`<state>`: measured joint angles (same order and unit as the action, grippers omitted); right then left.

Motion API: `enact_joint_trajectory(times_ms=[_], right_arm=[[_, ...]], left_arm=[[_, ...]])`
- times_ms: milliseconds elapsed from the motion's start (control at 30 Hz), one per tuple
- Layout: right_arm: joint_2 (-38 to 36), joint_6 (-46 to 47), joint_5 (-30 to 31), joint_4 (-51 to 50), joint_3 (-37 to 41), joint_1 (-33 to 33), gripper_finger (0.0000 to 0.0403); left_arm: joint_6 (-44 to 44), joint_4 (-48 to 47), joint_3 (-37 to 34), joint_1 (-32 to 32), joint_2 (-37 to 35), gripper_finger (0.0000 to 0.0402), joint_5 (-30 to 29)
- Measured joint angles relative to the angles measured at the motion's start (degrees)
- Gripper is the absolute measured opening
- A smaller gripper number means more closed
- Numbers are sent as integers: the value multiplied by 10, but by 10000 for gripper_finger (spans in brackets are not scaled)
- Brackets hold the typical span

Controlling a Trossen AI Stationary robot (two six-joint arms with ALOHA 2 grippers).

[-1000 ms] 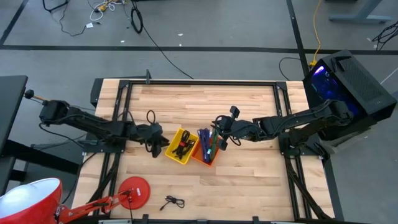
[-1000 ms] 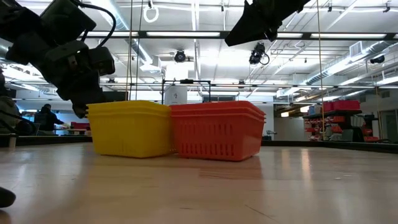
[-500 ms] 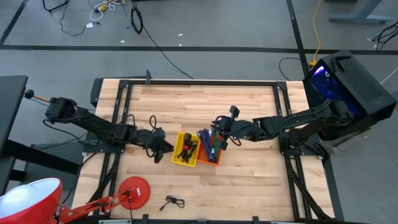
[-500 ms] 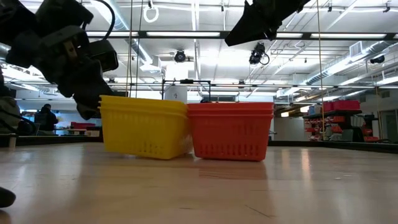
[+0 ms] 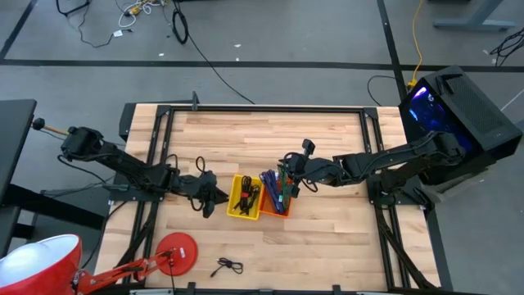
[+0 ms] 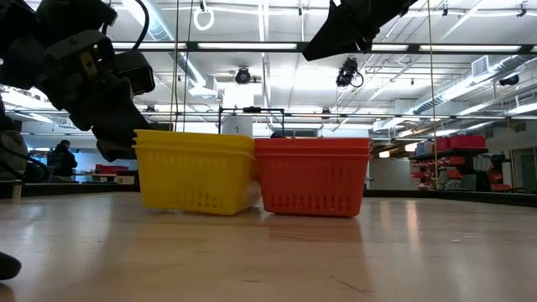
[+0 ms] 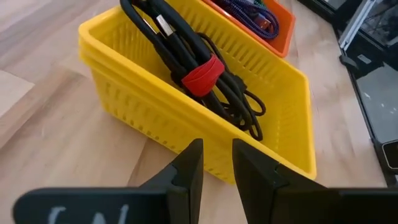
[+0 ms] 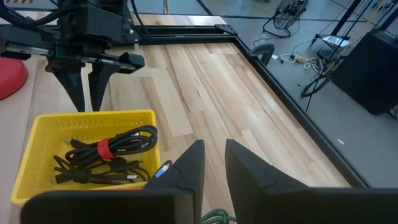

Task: Pick & Place USB Port
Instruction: Adjust the yellow bin

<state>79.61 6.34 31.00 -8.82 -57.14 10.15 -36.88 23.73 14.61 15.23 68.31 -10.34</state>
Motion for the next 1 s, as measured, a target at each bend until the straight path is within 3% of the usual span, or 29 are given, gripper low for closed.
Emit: enact_joint_trajectory(times_ms=[367,700,1000], right_arm=[[0,-4,-5,3,0,0,65],[0,-6,-5,3,0,0,65],[0,-5,-5,3,0,0,65]], left_arm=[[-1,24,0,12,1,89,-20],[-4,88,2,11,61,89,-14],[18,82,41,11,98,89,4]])
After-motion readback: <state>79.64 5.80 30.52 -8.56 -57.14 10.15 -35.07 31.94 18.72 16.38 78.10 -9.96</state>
